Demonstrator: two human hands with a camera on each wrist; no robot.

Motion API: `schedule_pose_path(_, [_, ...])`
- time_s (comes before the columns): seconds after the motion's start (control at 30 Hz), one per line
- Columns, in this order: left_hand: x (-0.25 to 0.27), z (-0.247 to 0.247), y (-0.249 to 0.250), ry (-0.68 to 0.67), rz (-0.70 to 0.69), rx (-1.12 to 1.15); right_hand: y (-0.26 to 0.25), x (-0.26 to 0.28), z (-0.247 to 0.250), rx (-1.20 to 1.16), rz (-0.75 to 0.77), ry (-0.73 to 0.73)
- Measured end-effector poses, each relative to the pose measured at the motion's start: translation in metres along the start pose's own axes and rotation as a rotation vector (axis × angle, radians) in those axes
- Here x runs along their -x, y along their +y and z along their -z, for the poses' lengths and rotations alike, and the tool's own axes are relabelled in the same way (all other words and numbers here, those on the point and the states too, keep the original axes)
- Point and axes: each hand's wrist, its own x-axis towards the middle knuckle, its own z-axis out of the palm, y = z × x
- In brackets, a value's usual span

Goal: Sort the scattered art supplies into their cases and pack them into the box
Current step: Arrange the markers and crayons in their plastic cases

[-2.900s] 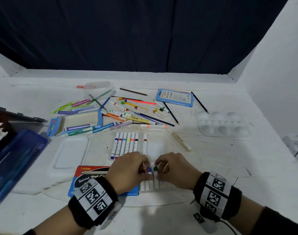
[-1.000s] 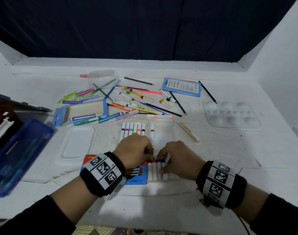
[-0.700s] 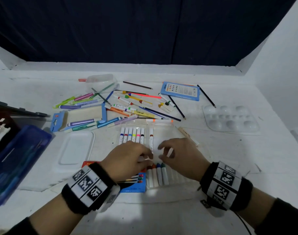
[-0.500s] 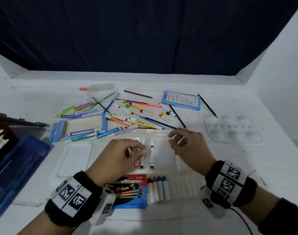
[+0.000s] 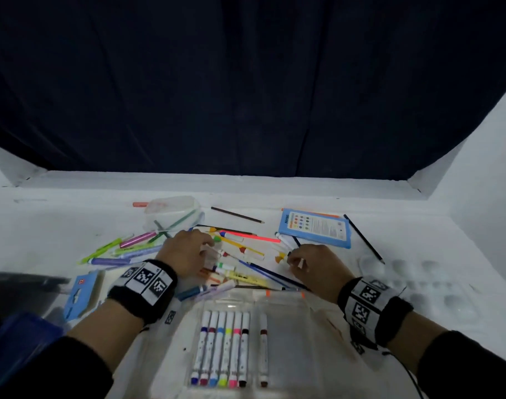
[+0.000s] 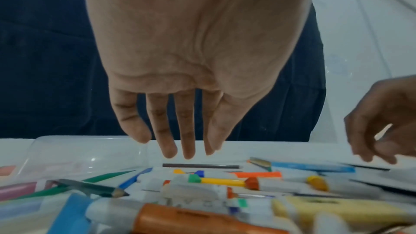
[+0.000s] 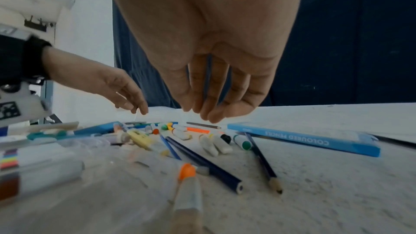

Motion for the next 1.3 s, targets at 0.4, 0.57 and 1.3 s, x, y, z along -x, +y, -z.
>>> schedule_pose_path(0.4, [-0.047, -0.004, -0.004, -0.104, -0.06, -0.16, -0.004, -0.041, -0.016, 0.347, 0.018, -0.209])
schedule_pose_path(0.57, [-0.043, 0.0, -0.007, -0.096, -0.125, -0.075, -0.005, -0.04, -0.02, 0.361, 0.024, -0.145])
schedule_pose_path(1.3, [0.185, 0.03, 0.073, 0.36, -0.17, 1.258, -0.068, 0.134, 0.044, -0.688, -0.027, 0.26])
